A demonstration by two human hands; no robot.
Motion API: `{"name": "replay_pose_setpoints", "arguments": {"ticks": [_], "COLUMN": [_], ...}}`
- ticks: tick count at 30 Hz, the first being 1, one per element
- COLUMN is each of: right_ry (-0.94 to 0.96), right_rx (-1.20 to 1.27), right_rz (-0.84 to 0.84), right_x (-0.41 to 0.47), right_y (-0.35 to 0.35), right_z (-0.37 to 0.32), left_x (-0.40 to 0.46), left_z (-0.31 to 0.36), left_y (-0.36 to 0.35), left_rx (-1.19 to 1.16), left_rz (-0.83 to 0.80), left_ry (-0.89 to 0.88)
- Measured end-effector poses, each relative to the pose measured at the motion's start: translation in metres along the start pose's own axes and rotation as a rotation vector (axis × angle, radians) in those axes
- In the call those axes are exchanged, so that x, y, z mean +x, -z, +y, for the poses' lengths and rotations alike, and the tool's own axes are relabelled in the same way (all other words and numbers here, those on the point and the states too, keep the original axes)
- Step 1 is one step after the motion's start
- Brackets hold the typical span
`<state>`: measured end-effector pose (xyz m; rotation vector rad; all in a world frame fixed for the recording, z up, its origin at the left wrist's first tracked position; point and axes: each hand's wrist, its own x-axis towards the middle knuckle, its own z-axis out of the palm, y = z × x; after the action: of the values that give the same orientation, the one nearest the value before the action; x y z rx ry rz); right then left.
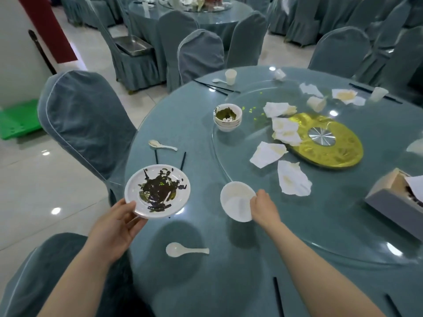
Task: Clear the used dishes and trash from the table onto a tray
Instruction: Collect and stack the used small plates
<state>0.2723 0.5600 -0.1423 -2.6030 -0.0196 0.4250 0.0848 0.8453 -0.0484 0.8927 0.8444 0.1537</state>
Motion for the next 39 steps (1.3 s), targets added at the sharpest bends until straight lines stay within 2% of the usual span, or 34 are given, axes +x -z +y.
{"name": "replay_pose_setpoints", "arguments": {"ticks": [3, 4, 11, 15, 23, 31, 33, 39], "right_ry": [0.056, 0.07, 0.053, 0.027, -0.133, -0.23, -0.215, -0.152], "right_rx": [-0.302, -0.333, -0.2, -0.175, -0.085, -0.093, -0.035, 0.366], "right_rz": [-0.124, -0.139, -0.197, -0.137, -0.043, 0.033, 0.089, 0.202], "right_x": [0.004, 0.003, -0.011, -0.025, -0.04, -0.046, -0.043, -0.006], "right_y": [-0.014, -0.014, 0.014, 0.028, 0.042, 0.053, 0.055, 0.062], "right_z": [0.017, 0.021, 0.042, 0.055, 0.073, 0.087, 0.084, 0.029], "left_x": [0.01, 0.012, 0.023, 0.033, 0.059, 0.084, 0.09, 0.105], "left_z": [-0.007, -0.011, -0.037, -0.054, -0.095, -0.11, -0.111, -0.111], "left_y": [-0.006, -0.009, -0.032, -0.036, -0.045, -0.062, -0.065, -0.068], "left_rx": [0.022, 0.029, 0.093, 0.133, 0.252, 0.263, 0.252, 0.225], "left_rz": [0.028, 0.032, -0.075, -0.13, -0.081, -0.055, -0.043, 0.0], "left_ry": [0.028, 0.04, 0.092, 0.094, 0.182, 0.255, 0.262, 0.258]}}
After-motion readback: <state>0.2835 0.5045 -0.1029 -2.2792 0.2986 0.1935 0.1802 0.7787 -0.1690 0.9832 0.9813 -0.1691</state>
